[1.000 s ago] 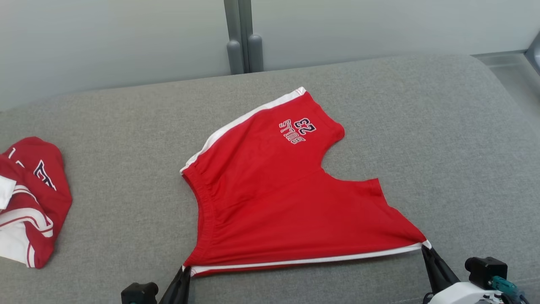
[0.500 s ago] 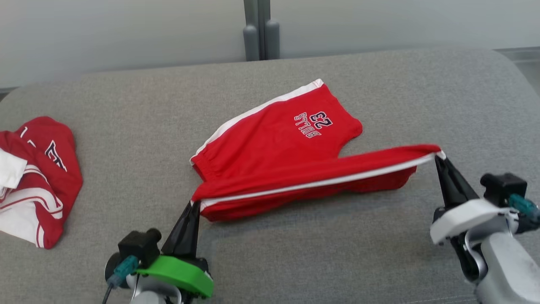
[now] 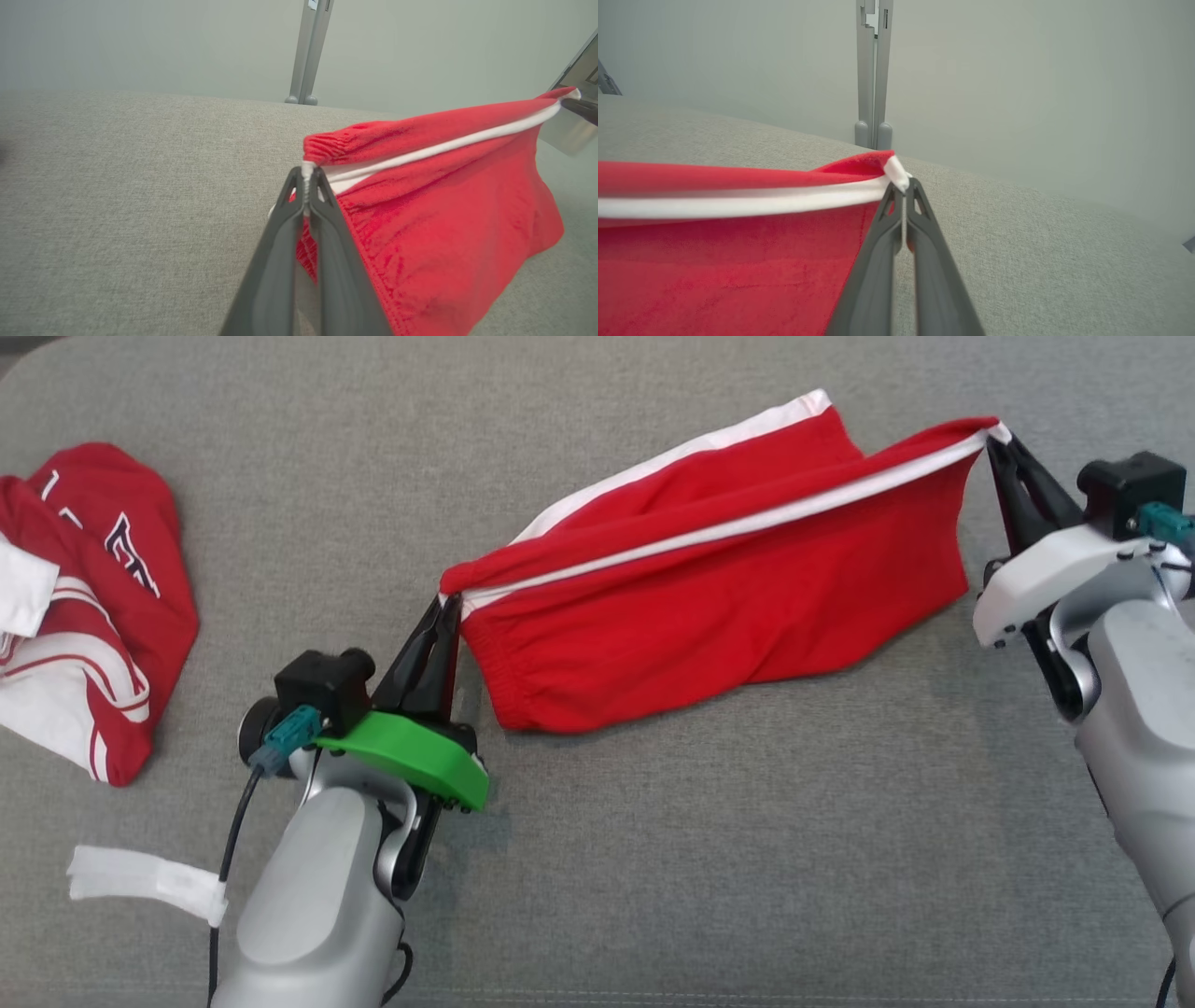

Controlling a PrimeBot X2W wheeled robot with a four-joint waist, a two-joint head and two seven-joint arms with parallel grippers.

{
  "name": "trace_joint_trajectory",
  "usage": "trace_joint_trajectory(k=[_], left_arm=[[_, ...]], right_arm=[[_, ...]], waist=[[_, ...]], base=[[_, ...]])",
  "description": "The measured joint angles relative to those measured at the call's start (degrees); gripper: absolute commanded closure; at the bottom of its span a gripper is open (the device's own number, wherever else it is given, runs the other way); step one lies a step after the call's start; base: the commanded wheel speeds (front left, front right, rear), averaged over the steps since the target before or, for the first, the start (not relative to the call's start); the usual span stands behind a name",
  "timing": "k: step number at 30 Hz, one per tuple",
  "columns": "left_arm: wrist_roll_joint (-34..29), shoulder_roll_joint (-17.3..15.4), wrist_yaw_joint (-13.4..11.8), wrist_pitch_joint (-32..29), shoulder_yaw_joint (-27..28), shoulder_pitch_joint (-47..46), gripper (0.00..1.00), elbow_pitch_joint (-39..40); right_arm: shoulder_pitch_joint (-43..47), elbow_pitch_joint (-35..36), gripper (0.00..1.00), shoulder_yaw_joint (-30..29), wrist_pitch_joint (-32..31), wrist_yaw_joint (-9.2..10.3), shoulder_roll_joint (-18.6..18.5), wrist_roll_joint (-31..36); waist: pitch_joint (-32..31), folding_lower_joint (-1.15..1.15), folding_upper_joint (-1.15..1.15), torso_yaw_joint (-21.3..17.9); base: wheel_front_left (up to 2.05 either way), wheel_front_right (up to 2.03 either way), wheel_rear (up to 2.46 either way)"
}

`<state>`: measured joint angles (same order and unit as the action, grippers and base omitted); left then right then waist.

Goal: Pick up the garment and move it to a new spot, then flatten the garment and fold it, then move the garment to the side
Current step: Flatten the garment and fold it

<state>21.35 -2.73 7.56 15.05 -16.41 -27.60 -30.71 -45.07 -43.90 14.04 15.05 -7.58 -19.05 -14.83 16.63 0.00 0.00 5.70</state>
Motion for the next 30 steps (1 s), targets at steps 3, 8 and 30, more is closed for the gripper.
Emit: trace_joint_trajectory(k=[3, 8, 30], left_arm=[[0.4, 0.0, -0.3, 0.0, -1.6, -3.0, 1.0, -0.4], [3.0, 0.0, -1.8, 0.0, -4.2, -6.1, 1.0, -0.5], [1.9, 0.0, -7.1, 0.0, -4.4, -3.8, 0.0, 7.0]], right_arm=[[-4.2, -2.6, 1.0, 0.6, 0.0, 0.01, -0.3, 1.1], [-10.4, -7.1, 1.0, 1.2, 0.0, 0.01, -0.8, 3.2], [-9.0, -7.9, 0.0, -2.4, 0.0, 0.03, 1.7, 3.6]], waist=[[2.8, 0.0, 0.0, 1.4], [7.3, 0.0, 0.0, 3.7], [11.3, 0.01, 0.0, 7.9]], base=[[0.0, 0.0, 0.0], [0.0, 0.0, 0.0], [0.0, 0.0, 0.0]])
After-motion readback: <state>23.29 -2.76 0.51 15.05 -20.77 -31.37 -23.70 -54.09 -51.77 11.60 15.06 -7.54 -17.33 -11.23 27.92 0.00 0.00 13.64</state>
